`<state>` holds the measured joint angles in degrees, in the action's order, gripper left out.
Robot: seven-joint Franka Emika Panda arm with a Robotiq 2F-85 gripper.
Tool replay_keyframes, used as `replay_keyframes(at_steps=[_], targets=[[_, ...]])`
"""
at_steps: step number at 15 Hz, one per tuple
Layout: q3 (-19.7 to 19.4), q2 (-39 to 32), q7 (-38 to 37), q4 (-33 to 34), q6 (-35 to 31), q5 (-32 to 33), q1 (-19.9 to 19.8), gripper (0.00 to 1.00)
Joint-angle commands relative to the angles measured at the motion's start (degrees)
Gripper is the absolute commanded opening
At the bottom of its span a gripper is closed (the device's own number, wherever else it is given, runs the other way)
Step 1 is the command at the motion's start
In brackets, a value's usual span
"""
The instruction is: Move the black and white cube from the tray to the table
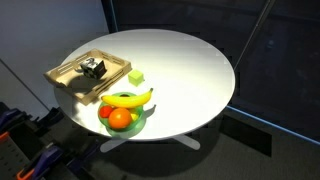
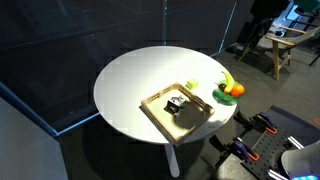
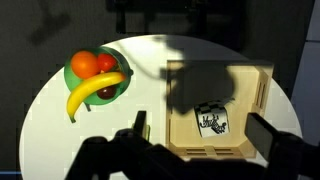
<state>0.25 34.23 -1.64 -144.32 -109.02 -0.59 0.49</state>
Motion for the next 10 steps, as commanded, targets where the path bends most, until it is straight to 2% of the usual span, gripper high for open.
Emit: replay_keyframes(at_steps=[1, 10], targets=[[0.1, 0.0, 0.1, 0.1, 0.1, -0.1, -0.2, 1.00], [0.5, -1.7, -0.9, 1.6, -1.2, 0.1, -0.4, 1.00]])
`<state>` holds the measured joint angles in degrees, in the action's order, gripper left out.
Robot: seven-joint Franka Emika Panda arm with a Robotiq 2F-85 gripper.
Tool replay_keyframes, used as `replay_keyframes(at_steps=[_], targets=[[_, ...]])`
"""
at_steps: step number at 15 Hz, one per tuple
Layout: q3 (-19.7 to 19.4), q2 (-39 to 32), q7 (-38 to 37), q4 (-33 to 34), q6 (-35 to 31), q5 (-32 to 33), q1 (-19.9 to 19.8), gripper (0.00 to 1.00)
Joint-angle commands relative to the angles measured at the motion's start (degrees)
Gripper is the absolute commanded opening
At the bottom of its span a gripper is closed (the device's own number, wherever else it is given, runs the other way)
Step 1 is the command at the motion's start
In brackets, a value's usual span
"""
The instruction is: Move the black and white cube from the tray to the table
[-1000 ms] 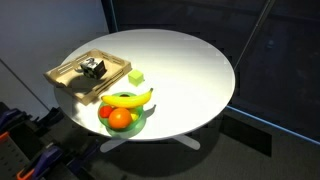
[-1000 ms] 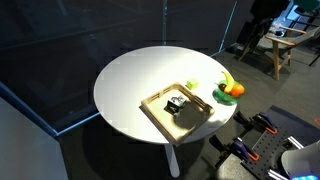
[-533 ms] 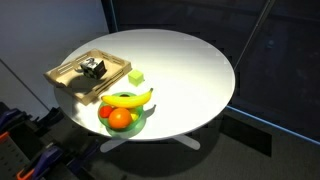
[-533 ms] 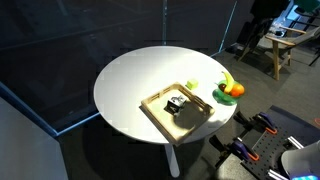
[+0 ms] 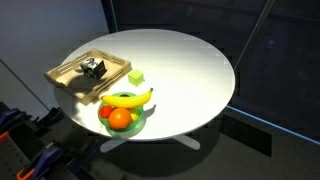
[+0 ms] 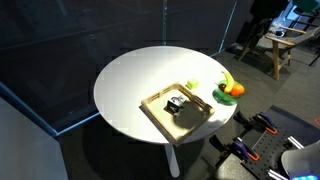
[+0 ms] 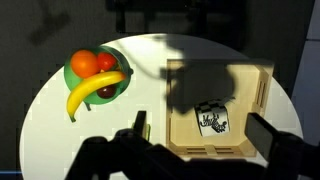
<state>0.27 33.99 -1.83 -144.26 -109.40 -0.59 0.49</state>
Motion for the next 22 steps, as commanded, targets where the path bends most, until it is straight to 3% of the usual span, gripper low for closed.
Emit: replay_keyframes(at_steps=[1, 9, 22], targets=[[0.3, -2.1, -0.5, 2.0, -1.1, -0.1, -0.3, 1.00], [1.0, -8.4, 1.3, 5.0, -6.3, -0.1, 1.1, 1.00], [3.1, -25.6, 1.6, 14.5, -10.5, -0.2, 3.9, 1.00]])
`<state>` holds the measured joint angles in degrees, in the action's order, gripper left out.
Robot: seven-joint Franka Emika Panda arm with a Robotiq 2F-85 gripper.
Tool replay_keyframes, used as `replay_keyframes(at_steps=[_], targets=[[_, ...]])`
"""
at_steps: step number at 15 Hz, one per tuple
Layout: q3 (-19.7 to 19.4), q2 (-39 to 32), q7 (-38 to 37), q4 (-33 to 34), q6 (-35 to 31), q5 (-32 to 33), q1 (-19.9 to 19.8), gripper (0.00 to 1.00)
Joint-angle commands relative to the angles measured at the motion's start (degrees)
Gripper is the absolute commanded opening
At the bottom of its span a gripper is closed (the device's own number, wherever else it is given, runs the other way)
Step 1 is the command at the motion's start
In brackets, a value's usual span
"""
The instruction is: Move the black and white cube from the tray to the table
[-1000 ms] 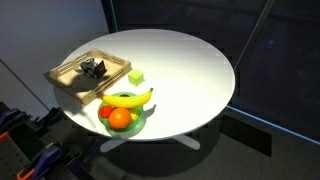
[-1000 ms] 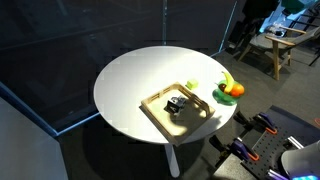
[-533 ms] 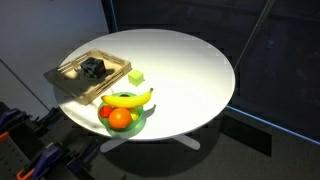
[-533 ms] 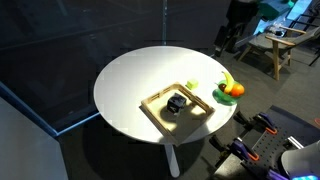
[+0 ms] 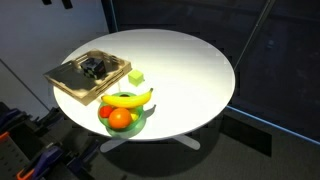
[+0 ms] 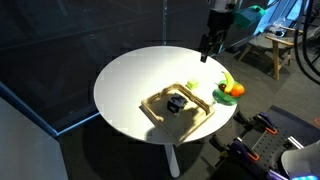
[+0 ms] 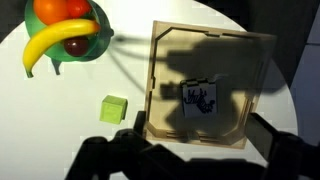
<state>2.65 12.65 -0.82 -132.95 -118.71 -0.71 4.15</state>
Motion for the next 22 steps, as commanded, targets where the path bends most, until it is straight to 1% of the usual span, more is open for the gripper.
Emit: replay_keyframes(at_steps=[1, 6, 9, 10, 11, 22], targets=[[1.0, -5.3, 0.3, 3.6, -2.2, 0.1, 0.3, 1.00], [2.0, -10.3, -0.2, 4.6, -7.3, -0.3, 0.8, 1.00], [2.2, -12.0, -0.5, 4.5, -9.4, 0.1, 0.9, 1.00], [2.2, -12.3, -0.4, 4.5, -9.5, 0.1, 0.9, 1.00], [2.1, -11.3, 0.0, 3.1, -9.3, 0.0, 0.8, 1.00], [2.1, -11.7, 0.0, 3.0, -9.4, 0.0, 0.8, 1.00]])
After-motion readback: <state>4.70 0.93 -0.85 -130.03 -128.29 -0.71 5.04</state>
